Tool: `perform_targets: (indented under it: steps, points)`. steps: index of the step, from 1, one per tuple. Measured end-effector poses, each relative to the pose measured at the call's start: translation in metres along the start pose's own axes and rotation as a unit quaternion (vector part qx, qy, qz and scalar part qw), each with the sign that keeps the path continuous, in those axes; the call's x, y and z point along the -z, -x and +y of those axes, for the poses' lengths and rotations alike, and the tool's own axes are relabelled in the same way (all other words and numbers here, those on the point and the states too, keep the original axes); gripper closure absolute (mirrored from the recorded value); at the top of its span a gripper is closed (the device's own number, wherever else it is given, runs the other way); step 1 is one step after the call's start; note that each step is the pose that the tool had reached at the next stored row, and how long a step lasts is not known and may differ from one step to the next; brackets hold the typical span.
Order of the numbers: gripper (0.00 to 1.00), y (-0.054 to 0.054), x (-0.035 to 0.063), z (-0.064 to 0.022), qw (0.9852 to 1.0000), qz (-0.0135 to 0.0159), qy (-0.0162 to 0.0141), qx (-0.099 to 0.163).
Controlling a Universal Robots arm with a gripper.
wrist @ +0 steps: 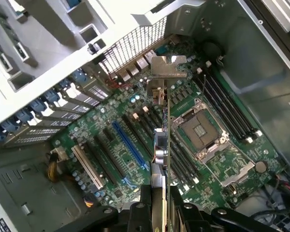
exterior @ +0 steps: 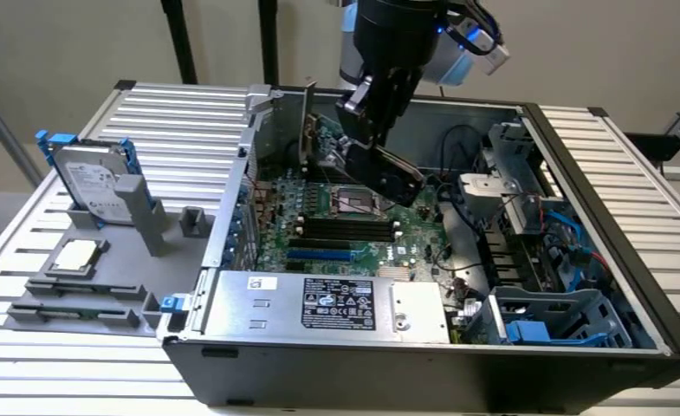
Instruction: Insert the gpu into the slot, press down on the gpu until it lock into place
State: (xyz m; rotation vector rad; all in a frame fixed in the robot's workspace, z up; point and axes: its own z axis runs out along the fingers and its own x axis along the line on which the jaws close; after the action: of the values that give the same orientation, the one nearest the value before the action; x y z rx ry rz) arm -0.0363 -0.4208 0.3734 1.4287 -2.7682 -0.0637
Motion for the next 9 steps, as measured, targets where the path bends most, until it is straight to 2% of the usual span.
perform_targets:
  steps: [5,9]
  points:
    - [0.74,0.0000,-0.0048,-0.0002,0.9990,0.0009,-0.0017,0.045]
    - [0.74,0.0000,-0.0086,-0.0004,0.9966,0.0014,-0.0030,0.082]
